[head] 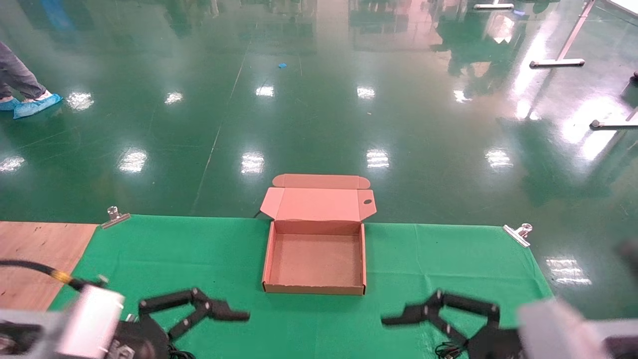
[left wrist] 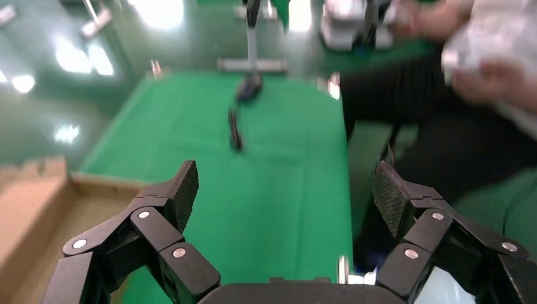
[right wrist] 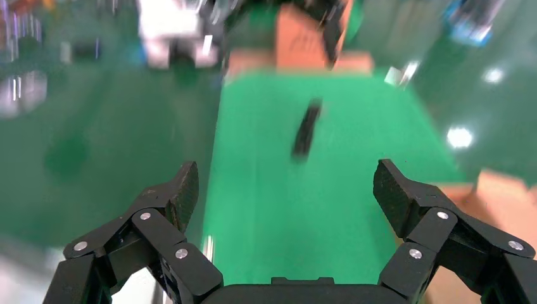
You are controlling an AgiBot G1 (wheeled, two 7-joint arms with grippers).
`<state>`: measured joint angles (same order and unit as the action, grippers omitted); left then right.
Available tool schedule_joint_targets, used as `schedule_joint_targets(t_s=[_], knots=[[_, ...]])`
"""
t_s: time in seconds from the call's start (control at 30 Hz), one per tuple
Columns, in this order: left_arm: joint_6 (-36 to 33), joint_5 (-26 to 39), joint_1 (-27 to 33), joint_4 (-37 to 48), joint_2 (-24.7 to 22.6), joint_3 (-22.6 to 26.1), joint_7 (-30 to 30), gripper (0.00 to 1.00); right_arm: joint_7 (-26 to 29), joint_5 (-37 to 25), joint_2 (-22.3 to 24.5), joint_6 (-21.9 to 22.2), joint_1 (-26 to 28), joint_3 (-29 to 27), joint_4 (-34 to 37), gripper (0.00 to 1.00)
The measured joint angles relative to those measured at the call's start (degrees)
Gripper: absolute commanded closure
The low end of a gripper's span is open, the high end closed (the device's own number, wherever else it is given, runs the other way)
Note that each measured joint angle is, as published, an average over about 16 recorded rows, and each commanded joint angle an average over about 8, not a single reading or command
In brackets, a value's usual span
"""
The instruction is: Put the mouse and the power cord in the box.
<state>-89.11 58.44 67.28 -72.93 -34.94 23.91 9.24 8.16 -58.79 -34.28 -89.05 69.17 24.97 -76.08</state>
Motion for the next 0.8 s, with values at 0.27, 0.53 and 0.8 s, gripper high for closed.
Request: schedule_joint_targets(t_s=[0.27,0.53,0.8], knots=[[-0.8,17.7,7.2,3.5,-3.4,9.2,-2.9,0.00,-4.3,-18.5,-0.7,-0.7,9.8,11.2,-1.1,0.00],[0.4,35.2,14.7,10.5,-9.4,18.2,-7.6,0.00,-8.5,-36.1,-4.0,2.1,16.2,20.3,-1.2,0.00],[4.3,46.0,18.6,20.2,-15.4,23.5,-14.9,0.00,-10.3,-48.6,-8.2,7.8,15.8,24.9,-0.3,0.00]])
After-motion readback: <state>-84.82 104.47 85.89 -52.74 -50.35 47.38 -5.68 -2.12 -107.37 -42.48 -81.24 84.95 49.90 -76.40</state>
